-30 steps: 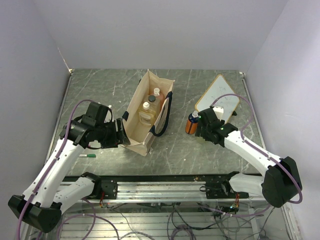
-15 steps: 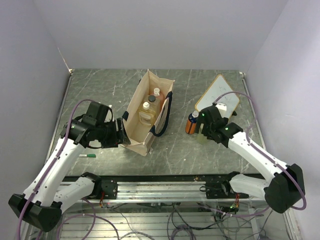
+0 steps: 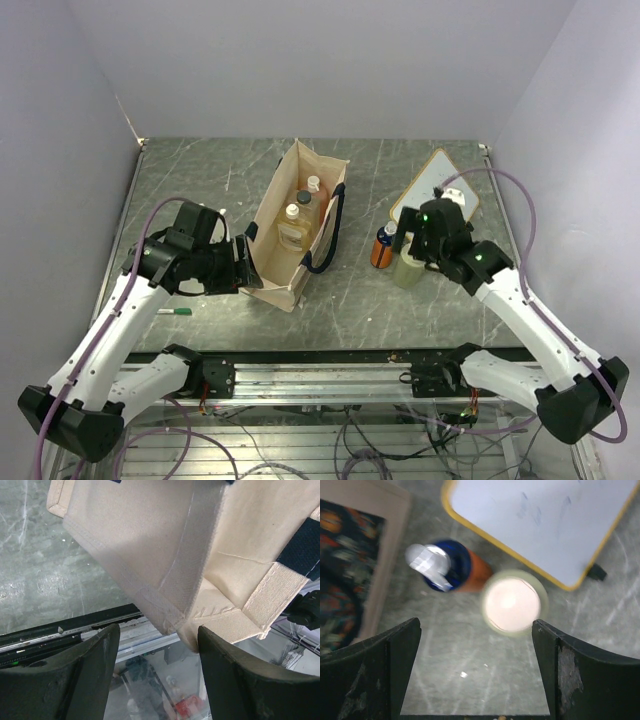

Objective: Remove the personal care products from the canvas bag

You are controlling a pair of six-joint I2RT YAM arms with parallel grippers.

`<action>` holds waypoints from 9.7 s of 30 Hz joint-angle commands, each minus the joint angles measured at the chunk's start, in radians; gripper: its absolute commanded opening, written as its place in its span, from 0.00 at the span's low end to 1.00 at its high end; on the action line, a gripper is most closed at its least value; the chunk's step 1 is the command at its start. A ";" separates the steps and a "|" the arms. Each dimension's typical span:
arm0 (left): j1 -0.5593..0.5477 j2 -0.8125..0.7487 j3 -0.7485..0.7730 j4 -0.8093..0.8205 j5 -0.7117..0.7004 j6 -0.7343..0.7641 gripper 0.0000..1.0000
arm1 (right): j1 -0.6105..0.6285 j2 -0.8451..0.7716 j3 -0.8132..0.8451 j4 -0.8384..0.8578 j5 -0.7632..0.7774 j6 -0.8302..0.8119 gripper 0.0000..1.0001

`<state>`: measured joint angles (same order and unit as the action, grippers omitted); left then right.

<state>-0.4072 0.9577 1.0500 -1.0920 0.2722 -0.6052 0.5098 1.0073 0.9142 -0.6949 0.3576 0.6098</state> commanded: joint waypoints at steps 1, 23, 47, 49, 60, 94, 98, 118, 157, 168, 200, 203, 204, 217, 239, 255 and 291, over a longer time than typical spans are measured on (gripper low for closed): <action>0.002 0.002 -0.013 -0.004 0.052 0.021 0.74 | -0.005 0.046 0.179 0.085 -0.107 -0.092 0.91; 0.002 0.003 -0.015 0.001 0.033 0.021 0.74 | 0.418 0.902 1.008 -0.159 -0.115 -0.424 0.76; 0.002 0.040 0.042 -0.043 -0.014 0.026 0.74 | 0.395 1.116 1.030 -0.063 -0.096 -0.509 0.76; 0.002 0.044 0.050 -0.051 -0.019 0.031 0.74 | 0.395 1.123 1.024 -0.049 -0.117 -0.506 0.76; 0.002 0.053 0.061 -0.055 -0.020 0.041 0.74 | 0.386 1.125 0.935 0.117 -0.245 -0.497 0.72; 0.001 0.035 0.073 -0.057 -0.026 0.056 0.74 | 0.195 0.773 0.723 0.352 -0.619 -0.014 0.00; 0.003 0.036 0.075 -0.054 -0.016 0.060 0.74 | 0.135 0.685 0.583 0.515 -0.757 0.165 0.00; 0.002 0.036 0.059 -0.037 0.013 0.060 0.74 | -0.082 0.414 0.554 0.516 -0.945 0.327 0.00; 0.002 0.028 0.058 -0.048 0.005 0.051 0.74 | 0.235 0.257 -0.008 0.412 -0.162 -0.350 0.00; 0.001 0.046 0.100 -0.067 0.009 0.042 0.74 | 0.246 0.265 -0.049 0.434 -0.109 -0.374 0.00; 0.002 0.025 0.060 -0.033 0.001 0.087 0.78 | 0.312 0.294 0.349 0.138 -0.071 -0.328 0.74; 0.002 0.010 0.048 0.000 -0.001 0.048 0.78 | 0.317 0.336 0.441 0.110 -0.093 -0.357 0.75; 0.002 0.011 0.053 0.006 -0.006 0.041 0.78 | 0.316 0.355 0.472 0.103 -0.100 -0.372 0.76; 0.002 0.018 0.099 -0.009 -0.066 -0.008 0.78 | 0.315 0.692 0.843 0.059 -0.206 -0.465 0.77; 0.002 0.029 0.193 -0.090 -0.059 -0.018 0.77 | 0.313 0.988 0.983 -0.030 -0.114 -0.535 0.74; 0.002 0.022 0.235 -0.123 -0.092 0.002 0.77 | 0.309 1.086 0.986 -0.054 -0.096 -0.548 0.79; 0.002 0.064 0.262 -0.113 -0.108 -0.112 0.74 | 0.291 0.976 0.741 0.281 -0.464 -0.600 0.59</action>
<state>-0.4072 1.0309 1.3483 -1.2495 0.1417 -0.6716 0.7910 2.0293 1.6844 -0.4767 -0.0032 -0.0128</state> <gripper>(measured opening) 0.747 0.590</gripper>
